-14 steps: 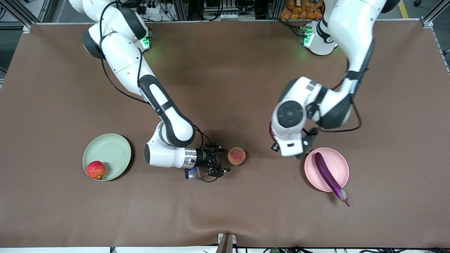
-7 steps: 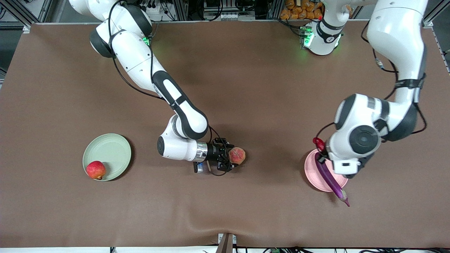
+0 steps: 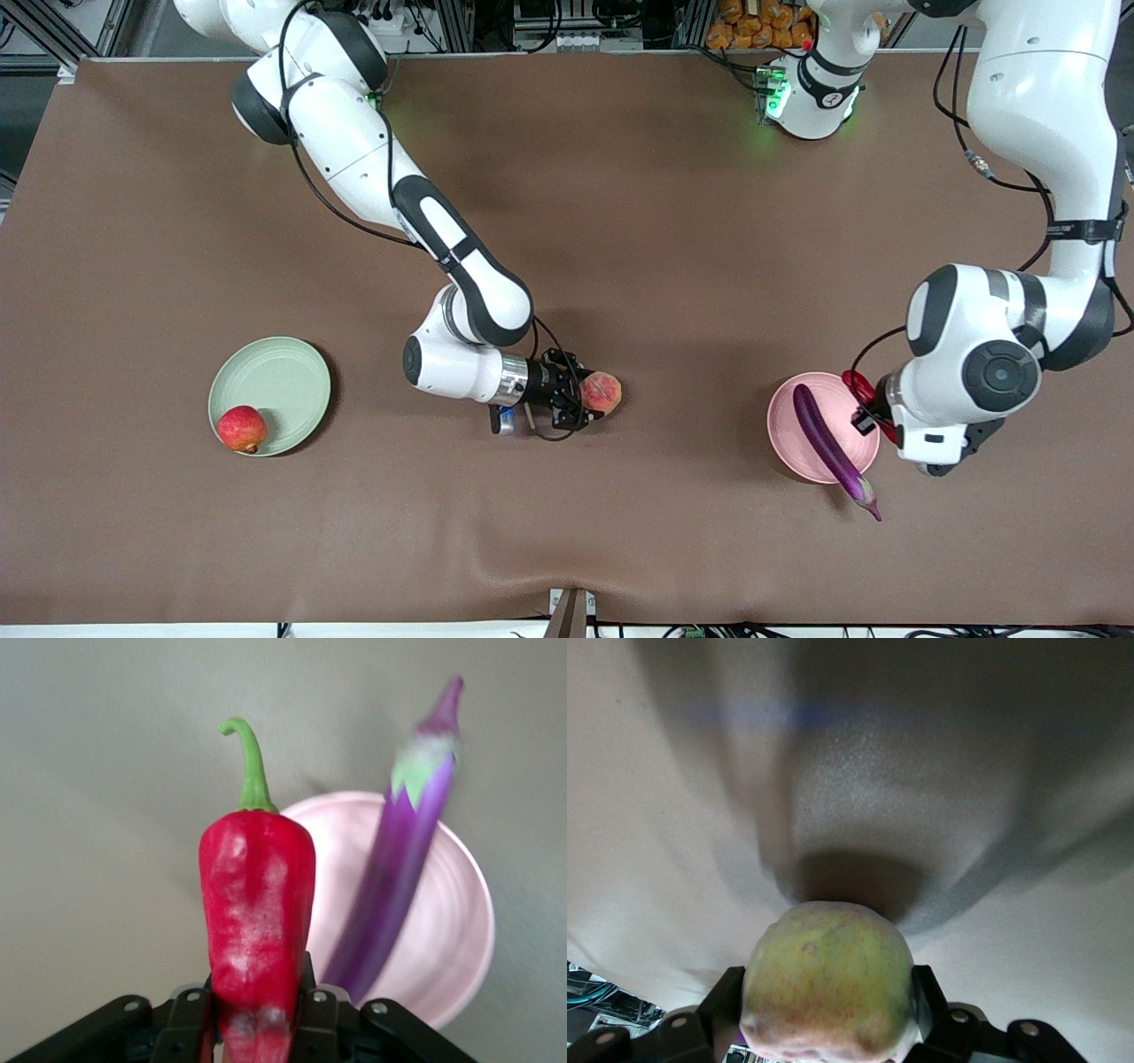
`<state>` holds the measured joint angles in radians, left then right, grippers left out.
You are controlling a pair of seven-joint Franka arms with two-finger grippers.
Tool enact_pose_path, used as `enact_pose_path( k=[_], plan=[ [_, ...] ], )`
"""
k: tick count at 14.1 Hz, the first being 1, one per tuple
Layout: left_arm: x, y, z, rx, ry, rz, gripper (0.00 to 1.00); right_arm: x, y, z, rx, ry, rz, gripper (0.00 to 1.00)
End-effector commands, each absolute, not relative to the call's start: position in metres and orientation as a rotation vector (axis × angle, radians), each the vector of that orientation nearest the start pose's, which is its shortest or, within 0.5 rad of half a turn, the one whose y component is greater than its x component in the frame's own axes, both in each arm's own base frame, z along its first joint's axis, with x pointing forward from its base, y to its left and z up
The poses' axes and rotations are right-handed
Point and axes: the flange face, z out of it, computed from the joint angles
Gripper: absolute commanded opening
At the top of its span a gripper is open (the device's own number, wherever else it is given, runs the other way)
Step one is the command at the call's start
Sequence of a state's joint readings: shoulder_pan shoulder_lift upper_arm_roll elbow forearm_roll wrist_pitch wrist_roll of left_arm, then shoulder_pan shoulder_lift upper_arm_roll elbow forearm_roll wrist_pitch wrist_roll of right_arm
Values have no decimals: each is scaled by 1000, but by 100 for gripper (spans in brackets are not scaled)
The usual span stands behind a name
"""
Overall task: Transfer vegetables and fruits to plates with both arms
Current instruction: 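Carry the chili to the pink plate while the right gripper grasps the peach, then lower the peach onto the green plate while the left gripper releases the chili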
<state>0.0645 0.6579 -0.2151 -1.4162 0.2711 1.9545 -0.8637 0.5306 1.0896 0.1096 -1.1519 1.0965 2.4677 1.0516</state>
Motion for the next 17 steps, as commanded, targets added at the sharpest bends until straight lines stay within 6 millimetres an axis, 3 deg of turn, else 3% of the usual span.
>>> enact_pose_path(
  k=[1,3,5,8,11,13,16,17],
  plan=[
    [727,-46,303,-2880,-862,-44,0,654,431,166,-1856,1445,606,27],
    [737,-40,290,-2912,-843,-142,0,677,399,195,-1827,1432,648,27],
    [740,-44,282,-2926,-837,-160,0,705,342,229,-1854,1393,710,27],
    [737,-53,282,-2937,-854,-147,0,726,246,270,-1972,1329,808,27],
    [724,-59,264,-2921,-963,-66,0,727,138,265,-2074,1164,909,30],
    [720,-65,259,-2926,-962,-46,0,726,65,262,-2206,1018,854,30],
    [719,-69,256,-2927,-952,-37,0,718,10,250,-2377,847,791,31],
    [717,-69,255,-2928,-935,-30,11,716,-4,243,-2438,740,757,33]
  ],
)
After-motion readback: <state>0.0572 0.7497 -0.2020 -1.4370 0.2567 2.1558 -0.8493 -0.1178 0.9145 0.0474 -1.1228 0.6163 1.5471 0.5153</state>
